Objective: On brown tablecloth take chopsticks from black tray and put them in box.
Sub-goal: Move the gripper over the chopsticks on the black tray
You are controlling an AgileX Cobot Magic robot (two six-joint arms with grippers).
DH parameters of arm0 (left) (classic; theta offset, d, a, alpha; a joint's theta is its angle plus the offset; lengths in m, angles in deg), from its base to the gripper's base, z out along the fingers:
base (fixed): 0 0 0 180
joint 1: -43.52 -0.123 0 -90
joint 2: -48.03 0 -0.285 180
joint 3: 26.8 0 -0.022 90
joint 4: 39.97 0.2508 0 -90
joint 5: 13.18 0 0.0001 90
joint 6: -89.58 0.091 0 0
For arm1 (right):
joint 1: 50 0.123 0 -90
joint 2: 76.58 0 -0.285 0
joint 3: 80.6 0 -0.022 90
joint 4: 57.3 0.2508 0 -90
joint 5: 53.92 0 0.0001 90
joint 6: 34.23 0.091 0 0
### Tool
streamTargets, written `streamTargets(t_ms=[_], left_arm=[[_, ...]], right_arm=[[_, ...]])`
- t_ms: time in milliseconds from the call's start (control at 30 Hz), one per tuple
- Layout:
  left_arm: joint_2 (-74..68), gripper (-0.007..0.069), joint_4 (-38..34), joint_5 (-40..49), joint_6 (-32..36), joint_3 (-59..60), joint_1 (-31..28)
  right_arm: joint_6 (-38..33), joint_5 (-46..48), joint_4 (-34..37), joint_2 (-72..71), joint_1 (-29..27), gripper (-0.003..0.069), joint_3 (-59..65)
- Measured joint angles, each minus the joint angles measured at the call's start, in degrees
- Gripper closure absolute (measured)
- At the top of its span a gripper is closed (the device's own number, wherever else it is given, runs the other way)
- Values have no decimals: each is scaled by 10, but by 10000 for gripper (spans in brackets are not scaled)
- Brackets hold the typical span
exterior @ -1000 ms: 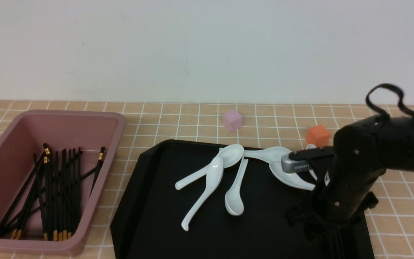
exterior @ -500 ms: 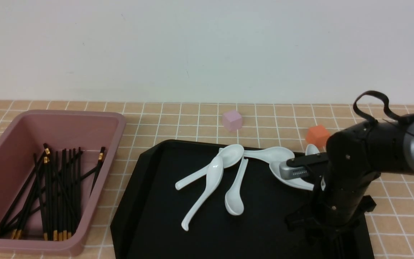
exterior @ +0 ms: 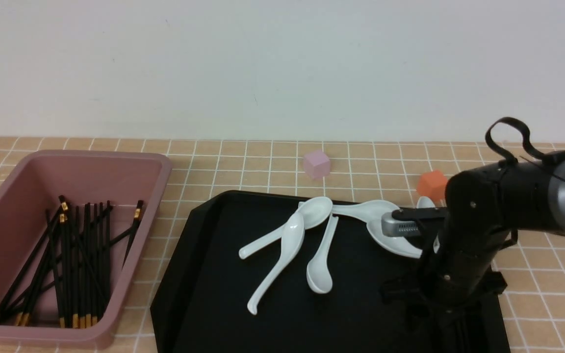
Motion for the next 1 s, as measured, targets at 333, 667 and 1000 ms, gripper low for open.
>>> streamTargets(t_ms=[333,667,1000], left_arm=[[0,385,0,0,0,0,0],[0,385,0,0,0,0,0],[0,385,0,0,0,0,0]], right_arm=[[-2,12,51,8,0,311,-20],[-4,38,37,17,6,315,-32],[-4,55,-28,37,34,457,-41]])
